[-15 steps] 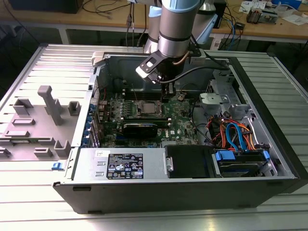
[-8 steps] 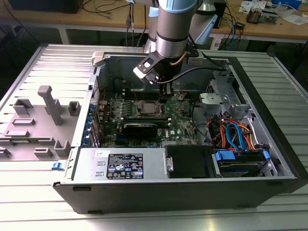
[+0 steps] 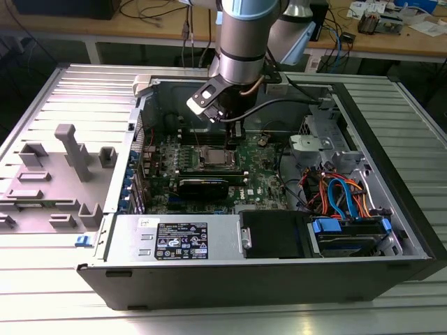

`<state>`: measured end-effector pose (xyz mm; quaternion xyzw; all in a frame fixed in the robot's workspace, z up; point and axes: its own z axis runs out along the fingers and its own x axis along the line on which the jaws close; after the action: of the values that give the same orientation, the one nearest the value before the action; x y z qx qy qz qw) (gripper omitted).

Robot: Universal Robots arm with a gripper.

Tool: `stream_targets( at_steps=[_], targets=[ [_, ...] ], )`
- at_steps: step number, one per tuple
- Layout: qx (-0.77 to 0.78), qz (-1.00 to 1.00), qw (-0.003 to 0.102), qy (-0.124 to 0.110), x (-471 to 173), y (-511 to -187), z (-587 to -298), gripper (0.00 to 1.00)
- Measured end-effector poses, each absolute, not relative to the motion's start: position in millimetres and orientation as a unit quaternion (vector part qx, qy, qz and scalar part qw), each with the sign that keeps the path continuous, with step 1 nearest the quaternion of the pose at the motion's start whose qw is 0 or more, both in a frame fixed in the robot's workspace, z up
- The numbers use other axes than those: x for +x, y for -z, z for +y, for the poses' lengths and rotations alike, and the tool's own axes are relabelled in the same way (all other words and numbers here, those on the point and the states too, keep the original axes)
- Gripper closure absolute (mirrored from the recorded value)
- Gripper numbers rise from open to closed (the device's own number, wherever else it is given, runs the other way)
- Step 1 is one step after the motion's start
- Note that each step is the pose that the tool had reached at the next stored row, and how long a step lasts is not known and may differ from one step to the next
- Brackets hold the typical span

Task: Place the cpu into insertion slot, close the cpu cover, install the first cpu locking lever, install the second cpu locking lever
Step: 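Close the cpu cover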

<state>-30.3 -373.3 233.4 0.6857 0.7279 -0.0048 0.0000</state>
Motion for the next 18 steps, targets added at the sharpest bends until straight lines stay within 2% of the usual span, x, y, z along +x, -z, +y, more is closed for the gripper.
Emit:
stream_targets(
  at_steps=[18],
  targets=[
    [0.685, 0.728, 0.0, 0.004, -61.6, -224.3, -373.3, 0.89]
  ],
)
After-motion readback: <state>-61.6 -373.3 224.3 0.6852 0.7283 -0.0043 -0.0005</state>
